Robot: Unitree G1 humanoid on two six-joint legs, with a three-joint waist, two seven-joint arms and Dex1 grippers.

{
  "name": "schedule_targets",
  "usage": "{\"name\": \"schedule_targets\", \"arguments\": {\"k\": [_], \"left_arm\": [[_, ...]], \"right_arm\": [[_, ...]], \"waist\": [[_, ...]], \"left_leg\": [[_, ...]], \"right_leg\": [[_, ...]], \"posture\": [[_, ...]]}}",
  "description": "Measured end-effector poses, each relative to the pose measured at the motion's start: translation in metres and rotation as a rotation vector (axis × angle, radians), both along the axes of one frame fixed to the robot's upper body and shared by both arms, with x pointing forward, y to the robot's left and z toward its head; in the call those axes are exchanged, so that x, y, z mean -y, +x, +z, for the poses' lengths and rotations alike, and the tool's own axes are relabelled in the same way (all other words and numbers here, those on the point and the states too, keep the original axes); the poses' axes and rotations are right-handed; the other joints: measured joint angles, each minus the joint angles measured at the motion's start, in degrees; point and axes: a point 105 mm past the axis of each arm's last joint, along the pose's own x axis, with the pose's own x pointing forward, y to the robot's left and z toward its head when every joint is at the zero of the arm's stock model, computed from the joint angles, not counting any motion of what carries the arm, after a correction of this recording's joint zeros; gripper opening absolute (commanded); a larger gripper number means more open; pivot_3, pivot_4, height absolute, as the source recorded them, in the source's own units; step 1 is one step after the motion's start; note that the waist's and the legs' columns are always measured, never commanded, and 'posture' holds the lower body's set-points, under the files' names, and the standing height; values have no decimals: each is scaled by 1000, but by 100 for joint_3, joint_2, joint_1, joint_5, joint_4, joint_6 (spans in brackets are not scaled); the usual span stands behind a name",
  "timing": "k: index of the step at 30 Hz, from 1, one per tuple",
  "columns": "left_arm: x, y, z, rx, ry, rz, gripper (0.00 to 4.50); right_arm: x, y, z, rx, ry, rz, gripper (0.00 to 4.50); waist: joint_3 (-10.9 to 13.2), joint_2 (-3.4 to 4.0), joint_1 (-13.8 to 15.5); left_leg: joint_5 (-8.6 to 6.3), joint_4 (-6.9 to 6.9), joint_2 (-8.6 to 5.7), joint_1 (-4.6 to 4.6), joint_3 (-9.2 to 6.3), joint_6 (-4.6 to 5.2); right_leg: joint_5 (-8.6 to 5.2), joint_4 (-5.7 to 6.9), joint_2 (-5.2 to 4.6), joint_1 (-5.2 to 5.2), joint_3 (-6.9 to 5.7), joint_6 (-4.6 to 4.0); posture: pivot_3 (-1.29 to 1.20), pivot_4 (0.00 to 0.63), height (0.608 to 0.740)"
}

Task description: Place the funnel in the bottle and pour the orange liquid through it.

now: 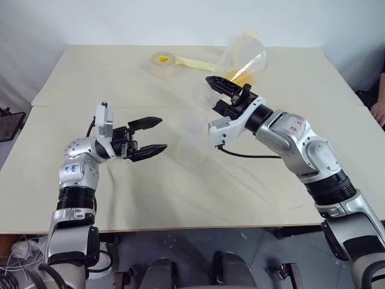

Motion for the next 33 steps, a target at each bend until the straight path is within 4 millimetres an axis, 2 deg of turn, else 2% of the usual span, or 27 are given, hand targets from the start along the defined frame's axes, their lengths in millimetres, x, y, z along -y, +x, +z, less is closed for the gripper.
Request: {"name": "schedule_targets", "arguments": {"k": [10,33], "left_arm": [[-11,-5,-6,-26,36,26,4500],[-11,0,-5,-43,31,68,4500]], "right_arm": [[-4,-3,-1,27,-35,21,2457],[-4,1,0,112,-88,28,2457]], "waist": [[0,0,3],[0,0,-2]], "left_leg": [[0,-1,0,0,-3,0],[0,-2,0,0,-3,0]], "right_leg": [[0,0,0,0,1,0],[0,-1,0,0,1,0]], "posture": [[0,150,740],[0,150,740]]}}
